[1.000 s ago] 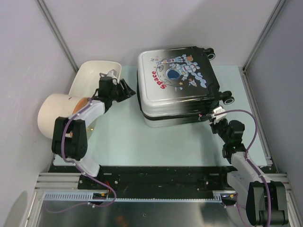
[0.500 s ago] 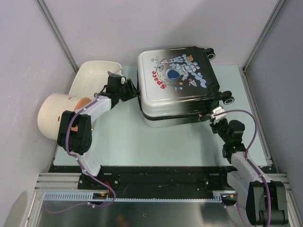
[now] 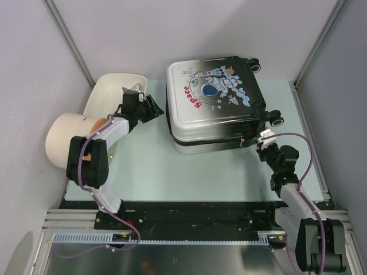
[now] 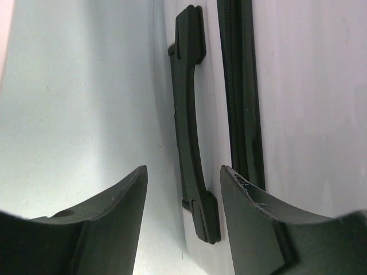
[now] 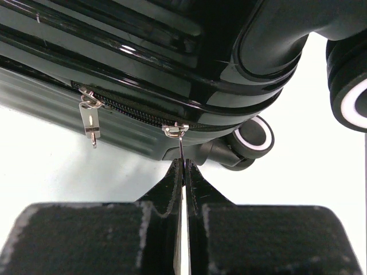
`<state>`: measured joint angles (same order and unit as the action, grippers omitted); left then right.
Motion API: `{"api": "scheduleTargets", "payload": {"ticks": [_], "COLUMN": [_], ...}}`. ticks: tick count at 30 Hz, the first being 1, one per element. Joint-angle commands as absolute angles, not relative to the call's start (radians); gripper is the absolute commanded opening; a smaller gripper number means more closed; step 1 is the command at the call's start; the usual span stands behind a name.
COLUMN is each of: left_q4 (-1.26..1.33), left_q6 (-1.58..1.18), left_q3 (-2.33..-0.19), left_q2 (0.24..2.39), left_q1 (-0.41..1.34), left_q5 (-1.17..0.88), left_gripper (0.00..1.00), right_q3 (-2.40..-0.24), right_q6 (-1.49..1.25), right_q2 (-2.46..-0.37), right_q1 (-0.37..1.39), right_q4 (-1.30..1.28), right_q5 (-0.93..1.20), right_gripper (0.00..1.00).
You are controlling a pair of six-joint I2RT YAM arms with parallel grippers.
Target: Open, take out, and arrange the luggage
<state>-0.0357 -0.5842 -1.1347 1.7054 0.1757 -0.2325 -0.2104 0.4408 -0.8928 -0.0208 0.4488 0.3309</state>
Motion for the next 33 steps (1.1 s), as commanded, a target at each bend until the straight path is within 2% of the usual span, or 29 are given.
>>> {"api": "scheduleTargets", "payload": {"ticks": [1,10,11,13,15,22,26,33], "left_q4": [-0.009,-0.018,-0.020,-0.026,-0.049,-0.141,-0.178,-0.232], "left_q6": [-0.558,-0.541,-0.543,-0.541,-0.523,-0.385,-0.341,-0.238], "left_q3": [-1.179,-1.282,-1.292,-1.298,-1.324,-1.463,-1.546,-1.724], "left_q2": [1.765,1.894,1.904,1.928,1.950,2.032,2.081,2.199], "left_q1": [0.198,0.275,0.278,0.279,0.278,0.264,0.250,0.236], "left_q5": [-0.236,-0.229,-0.229,-0.218,-0.216,-0.175,-0.169,-0.251], "left_gripper": [0.59,0.58,0.56,0.50,0.34,0.02,0.00,0.00], "right_q3": [-0.249,-0.245,-0.242,-0.242,-0.242,-0.259,-0.305,-0.431], "right_q6": [0.457,0.469,0.471,0.480,0.495,0.555,0.580,0.557], "right_q2": [-0.894,-0.913,-0.917,-0.923,-0.939,-1.017,-1.112,-1.362], "right_q1": [-0.043,-0.058,-0.064,-0.090,-0.115,-0.265,-0.369,-0.422], "right_q4": [0.511,0.549,0.557,0.578,0.592,0.684,0.751,0.969], "right_q5": [0.308,0.307,0.308,0.325,0.342,0.506,0.612,0.716], "right_gripper": [0.00,0.00,0.00,0.00,0.00,0.00,0.00,0.00]}}
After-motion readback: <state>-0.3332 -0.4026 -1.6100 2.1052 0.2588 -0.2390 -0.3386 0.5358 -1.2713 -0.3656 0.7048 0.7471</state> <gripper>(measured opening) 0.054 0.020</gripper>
